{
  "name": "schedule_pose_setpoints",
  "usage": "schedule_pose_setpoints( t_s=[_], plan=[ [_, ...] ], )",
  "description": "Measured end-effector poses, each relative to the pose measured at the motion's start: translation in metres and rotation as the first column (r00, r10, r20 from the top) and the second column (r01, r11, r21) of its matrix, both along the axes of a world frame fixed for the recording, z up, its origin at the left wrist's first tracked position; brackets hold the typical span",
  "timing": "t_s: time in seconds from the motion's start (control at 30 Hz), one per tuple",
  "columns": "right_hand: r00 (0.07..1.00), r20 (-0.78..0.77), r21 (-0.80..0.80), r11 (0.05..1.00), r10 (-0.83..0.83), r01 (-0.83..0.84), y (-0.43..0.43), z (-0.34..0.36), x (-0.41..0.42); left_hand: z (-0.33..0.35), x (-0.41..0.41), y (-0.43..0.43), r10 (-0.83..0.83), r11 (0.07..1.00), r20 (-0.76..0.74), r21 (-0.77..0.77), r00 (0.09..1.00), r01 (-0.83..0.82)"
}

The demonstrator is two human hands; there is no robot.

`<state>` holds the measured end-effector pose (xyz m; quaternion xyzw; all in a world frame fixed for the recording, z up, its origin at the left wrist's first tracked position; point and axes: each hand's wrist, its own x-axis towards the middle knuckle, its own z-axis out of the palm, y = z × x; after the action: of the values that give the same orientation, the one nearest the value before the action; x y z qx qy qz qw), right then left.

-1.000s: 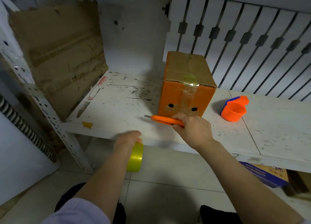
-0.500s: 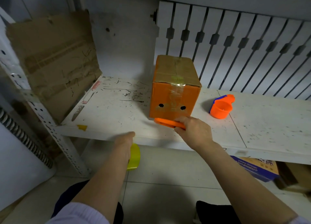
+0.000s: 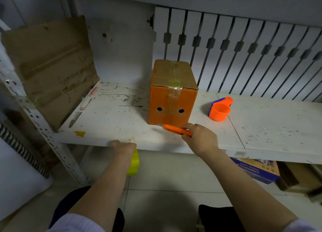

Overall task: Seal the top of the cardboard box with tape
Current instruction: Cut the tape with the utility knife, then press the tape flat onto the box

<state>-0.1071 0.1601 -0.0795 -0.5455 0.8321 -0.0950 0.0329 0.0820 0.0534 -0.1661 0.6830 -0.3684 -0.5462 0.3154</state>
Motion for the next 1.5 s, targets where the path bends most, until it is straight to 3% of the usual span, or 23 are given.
schedule_pose_setpoints(
  t_s=[0.13,0.2,0.37,0.57,0.67,0.77,0.87,1.0,1.1,1.2,1.27,1.33,1.37,1.43,1.5],
  plan=[
    [0.999,0.02,0.011,0.999,-0.03,0.03,0.003,-0.006,-0.003,0.024,-0.005,0.01,-0.008,0.995,0.361,-0.089,0.932,0.043],
    [0.999,0.022,0.003,0.999,-0.047,0.047,0.007,-0.006,-0.007,0.036,-0.014,0.012,0.016,0.987,0.441,-0.15,0.897,0.057],
    [0.981,0.007,0.043,0.98,-0.196,0.195,0.019,-0.006,-0.033,0.054,-0.047,0.013,-0.093,0.92,0.401,-0.315,0.911,0.232],
    [0.917,-0.083,0.021,0.919,-0.391,0.393,0.027,-0.021,-0.071,0.061,-0.082,0.008,-0.195,0.898,0.237,-0.346,0.952,0.27],
    [0.934,-0.086,0.007,0.938,-0.346,0.348,0.025,-0.027,-0.078,0.058,-0.088,0.003,-0.173,0.904,0.206,-0.355,0.963,0.238],
    [0.978,-0.071,-0.018,0.981,-0.195,0.194,0.023,-0.038,-0.075,0.053,-0.088,-0.001,-0.128,0.905,0.21,-0.374,0.969,0.2],
    [0.998,0.045,-0.011,0.999,-0.048,0.048,0.018,-0.054,-0.07,0.049,-0.083,-0.006,-0.093,0.902,0.212,-0.396,0.973,0.172],
    [0.999,0.037,0.033,0.999,-0.001,-0.001,0.001,-0.069,-0.066,0.052,-0.079,-0.011,-0.021,0.882,0.197,-0.459,0.98,0.111],
    [1.0,0.009,0.028,1.0,-0.006,0.005,-0.009,-0.073,-0.068,0.064,-0.077,-0.011,0.113,0.766,0.241,-0.64,0.964,0.07],
    [1.0,-0.012,0.082,0.997,0.0,0.001,-0.016,-0.071,-0.073,0.084,-0.077,-0.014,0.167,0.565,0.26,-0.816,0.951,0.124],
    [1.0,0.013,-0.017,1.0,-0.015,0.015,-0.02,-0.062,-0.072,0.1,-0.08,-0.02,0.148,0.421,0.309,-0.879,0.94,0.222],
    [0.995,0.069,-0.308,0.948,-0.066,0.084,-0.027,-0.043,-0.065,0.113,-0.084,-0.024,0.159,0.336,0.337,-0.902,0.928,0.27],
    [0.991,0.103,-0.453,0.883,-0.083,0.121,-0.032,-0.031,-0.059,0.117,-0.087,-0.025,0.16,0.344,0.313,-0.907,0.936,0.244],
    [0.989,0.132,-0.656,0.743,-0.061,0.133,-0.046,-0.005,-0.048,0.123,-0.093,-0.022,0.085,0.481,0.212,-0.864,0.974,0.147],
    [0.995,0.101,-0.731,0.68,0.015,0.064,-0.061,0.019,-0.038,0.119,-0.1,-0.02,-0.017,0.668,0.142,-0.735,0.99,0.117]
  ],
)
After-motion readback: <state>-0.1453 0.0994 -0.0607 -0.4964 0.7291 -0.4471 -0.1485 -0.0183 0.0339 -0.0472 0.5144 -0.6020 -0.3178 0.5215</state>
